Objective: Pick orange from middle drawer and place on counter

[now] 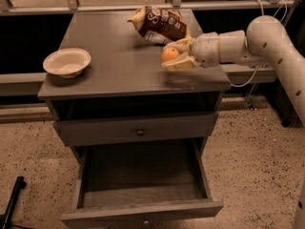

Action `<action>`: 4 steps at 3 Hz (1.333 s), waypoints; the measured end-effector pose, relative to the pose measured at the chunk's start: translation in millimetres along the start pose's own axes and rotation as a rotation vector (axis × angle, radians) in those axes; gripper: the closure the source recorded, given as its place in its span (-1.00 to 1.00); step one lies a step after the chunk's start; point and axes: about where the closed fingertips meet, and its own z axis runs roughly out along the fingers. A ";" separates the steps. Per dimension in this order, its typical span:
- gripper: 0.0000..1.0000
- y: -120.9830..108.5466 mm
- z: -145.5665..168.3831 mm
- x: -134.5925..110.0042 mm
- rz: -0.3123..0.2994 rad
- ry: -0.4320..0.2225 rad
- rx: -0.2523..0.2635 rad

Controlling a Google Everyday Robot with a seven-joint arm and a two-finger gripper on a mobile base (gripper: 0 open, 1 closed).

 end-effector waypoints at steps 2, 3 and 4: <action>1.00 6.5 4.0 7.2 0.056 0.021 0.002; 1.00 10.2 16.5 27.9 0.145 0.091 0.007; 0.62 10.6 17.3 28.7 0.164 0.091 0.007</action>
Offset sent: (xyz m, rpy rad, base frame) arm -0.0059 -0.0057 -0.0286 -0.0183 0.1209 -0.0901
